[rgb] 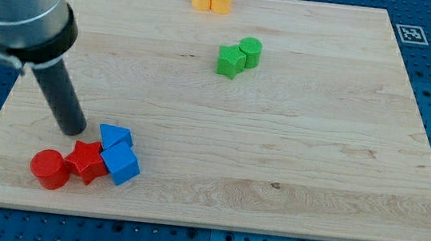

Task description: Separate the red blocks and blue blocks from each other

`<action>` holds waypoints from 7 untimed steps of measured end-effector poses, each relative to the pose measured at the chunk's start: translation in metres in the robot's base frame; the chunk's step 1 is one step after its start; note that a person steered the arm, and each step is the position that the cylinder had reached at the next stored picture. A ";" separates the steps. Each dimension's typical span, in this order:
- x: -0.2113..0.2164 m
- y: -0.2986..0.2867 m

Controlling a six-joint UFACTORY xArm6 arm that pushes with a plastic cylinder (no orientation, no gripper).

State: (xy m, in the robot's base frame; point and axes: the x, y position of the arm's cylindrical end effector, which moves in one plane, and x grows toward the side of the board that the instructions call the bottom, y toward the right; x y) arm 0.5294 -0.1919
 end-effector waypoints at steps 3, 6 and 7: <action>0.006 0.064; 0.009 0.125; 0.009 0.107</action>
State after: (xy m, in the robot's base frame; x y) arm 0.5384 -0.0849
